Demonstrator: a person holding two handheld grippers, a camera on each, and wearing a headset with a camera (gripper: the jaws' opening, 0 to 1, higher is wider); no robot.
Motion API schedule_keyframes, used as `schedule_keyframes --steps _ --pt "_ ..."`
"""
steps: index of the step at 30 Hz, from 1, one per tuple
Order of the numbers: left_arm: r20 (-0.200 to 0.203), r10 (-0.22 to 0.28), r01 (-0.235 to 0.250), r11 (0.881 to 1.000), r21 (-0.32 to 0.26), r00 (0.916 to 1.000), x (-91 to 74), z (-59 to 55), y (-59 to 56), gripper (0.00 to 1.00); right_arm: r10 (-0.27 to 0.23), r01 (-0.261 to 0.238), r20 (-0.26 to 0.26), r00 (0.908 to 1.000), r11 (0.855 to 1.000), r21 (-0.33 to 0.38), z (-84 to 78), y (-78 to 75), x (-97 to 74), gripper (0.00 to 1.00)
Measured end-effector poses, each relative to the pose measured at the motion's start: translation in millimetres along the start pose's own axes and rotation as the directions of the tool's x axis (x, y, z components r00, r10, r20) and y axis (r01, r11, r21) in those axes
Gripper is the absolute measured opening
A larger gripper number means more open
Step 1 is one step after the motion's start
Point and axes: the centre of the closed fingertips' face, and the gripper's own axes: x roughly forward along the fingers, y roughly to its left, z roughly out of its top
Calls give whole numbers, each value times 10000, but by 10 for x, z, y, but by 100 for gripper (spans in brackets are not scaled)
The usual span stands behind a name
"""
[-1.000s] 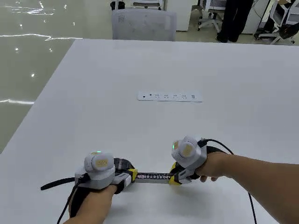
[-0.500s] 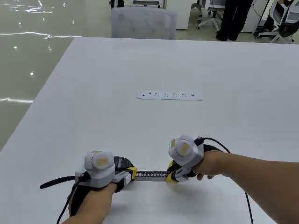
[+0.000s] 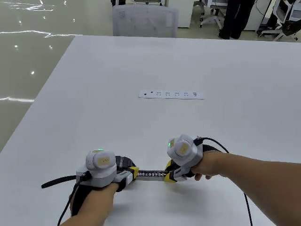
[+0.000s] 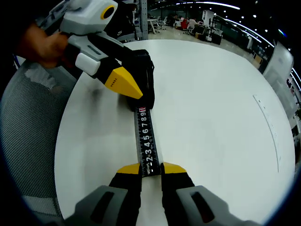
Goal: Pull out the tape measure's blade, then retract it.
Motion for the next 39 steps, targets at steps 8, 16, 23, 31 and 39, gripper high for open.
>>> schedule_keyframes --steps 8,16,23,31,39 --pt "-11 -13 13 10000 -41 10000 -7 4 -6 58 7 -12 232 9997 9998 202 83 15 43 14" --pt "5 -8 8 10000 -64 10000 -12 6 -7 58 116 -117 345 9993 9999 28 158 25 81 14" --pt "0 2 -2 9999 -101 10000 -12 6 -7 58 187 -189 381 9991 9998 44 223 28 124 14" --pt "27 -18 19 10000 -95 10000 -14 3 -9 58 243 -268 819 9963 9992 298 337 37 180 14" --pt "-31 -25 24 9999 -158 10000 -11 -1 -6 58 325 -335 896 9954 9994 99 423 69 225 14"
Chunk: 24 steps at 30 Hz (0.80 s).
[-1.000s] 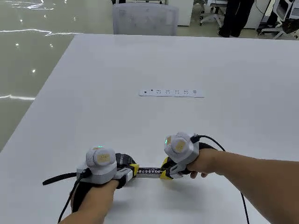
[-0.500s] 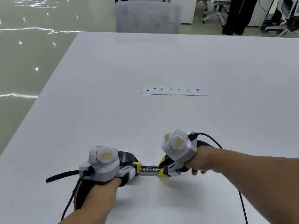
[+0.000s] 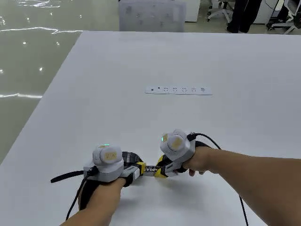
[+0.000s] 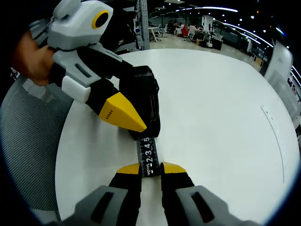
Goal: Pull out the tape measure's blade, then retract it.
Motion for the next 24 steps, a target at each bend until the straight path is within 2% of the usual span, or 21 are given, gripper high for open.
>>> schedule_keyframes --steps 10,13,24 --pt "15 13 -13 10000 4 10000 5 0 3 58 55 -56 -49 10000 9997 -218 42 8 46 14" --pt "37 29 -29 10000 -23 10000 5 1 0 58 43 -43 -34 10000 9999 -92 52 1 61 14" --pt "22 -31 31 10000 -59 10000 8 1 5 58 102 -102 7 9999 9997 -216 185 40 151 14"
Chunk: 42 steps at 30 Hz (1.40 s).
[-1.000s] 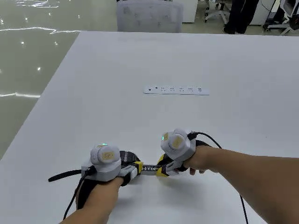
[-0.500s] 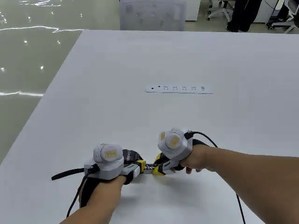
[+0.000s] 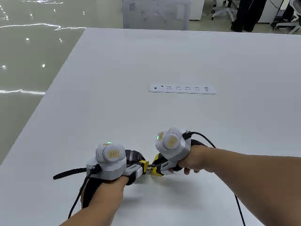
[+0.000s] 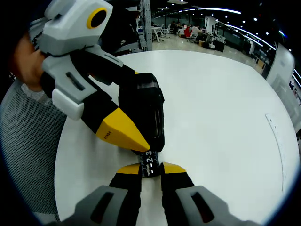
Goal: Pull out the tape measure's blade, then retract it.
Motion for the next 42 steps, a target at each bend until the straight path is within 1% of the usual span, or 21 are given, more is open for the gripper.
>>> schedule_keyframes --steps 3,7,8,10,13,15,18,23,27,30,33,42 --pt "-23 -6 6 10000 -8 10000 1 -1 2 58 -15 15 34 10000 10000 -32 35 9 35 14" --pt "-12 2 -2 10000 8 10000 1 2 3 58 -54 54 72 10000 10000 -5 33 2 32 14" --pt "-1 7 -7 10000 12 10000 1 3 4 58 -40 41 105 9999 9999 -126 34 4 26 15" --pt "6 -4 4 10000 7 10000 1 5 5 58 -96 103 92 9999 9963 -854 37 0 23 15" --pt "34 -25 25 10000 31 10000 0 6 6 58 -200 209 139 9997 9977 -649 20 5 20 15" --pt "31 -20 20 10000 39 10000 1 6 7 58 -215 224 138 9997 9976 -660 6 5 2 15" --pt "30 -23 23 10000 28 10000 2 7 9 58 -207 213 172 9996 9992 -345 -24 -10 -17 15" --pt "27 -35 35 10000 16 10000 2 10 8 58 -187 188 257 9995 9998 -65 -19 -13 -13 14" --pt "25 -62 62 10000 5 10000 3 13 7 58 -114 116 212 9997 9999 -83 -7 -21 -1 14" --pt "43 -57 57 10000 11 10000 6 14 8 58 -134 134 209 9997 9999 2 57 -4 46 14" --pt "44 -63 63 10000 -3 10000 2 13 5 58 -141 142 187 9997 9999 -26 76 7 78 14" --pt "29 -62 62 10000 0 10000 0 10 1 58 -108 109 111 9999 9999 -71 78 4 64 14"
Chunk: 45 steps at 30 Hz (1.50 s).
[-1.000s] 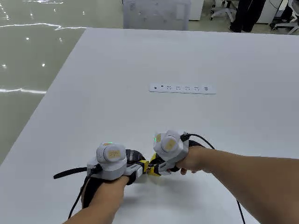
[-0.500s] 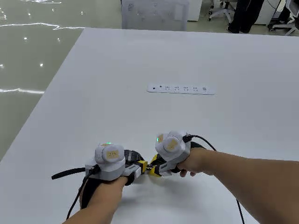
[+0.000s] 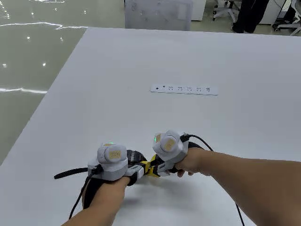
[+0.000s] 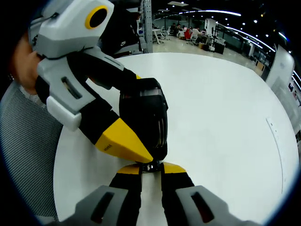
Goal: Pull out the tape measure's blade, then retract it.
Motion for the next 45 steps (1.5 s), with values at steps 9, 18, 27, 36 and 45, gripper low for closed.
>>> schedule_keyframes --steps 9,18,27,36,45 --pt "-10 0 0 10000 -11 10000 1 -1 -5 58 -72 74 -73 9999 9998 198 -4 -8 7 14" --pt "-82 -9 9 10000 -19 10000 2 -4 -8 59 -150 152 -111 9998 9998 156 -7 -6 3 15" --pt "-23 -147 147 9998 160 9999 -8 -10 -16 61 -362 363 -22 9993 9989 299 -13 2 -2 17" --pt "121 -412 405 9979 510 9991 -124 51 190 81 -596 505 655 9961 9900 1320 -67 27 -157 34" --pt "81 -1493 1447 9693 1986 9888 -269 36 313 100 -1086 866 1216 9866 9811 1732 -117 95 -440 57"
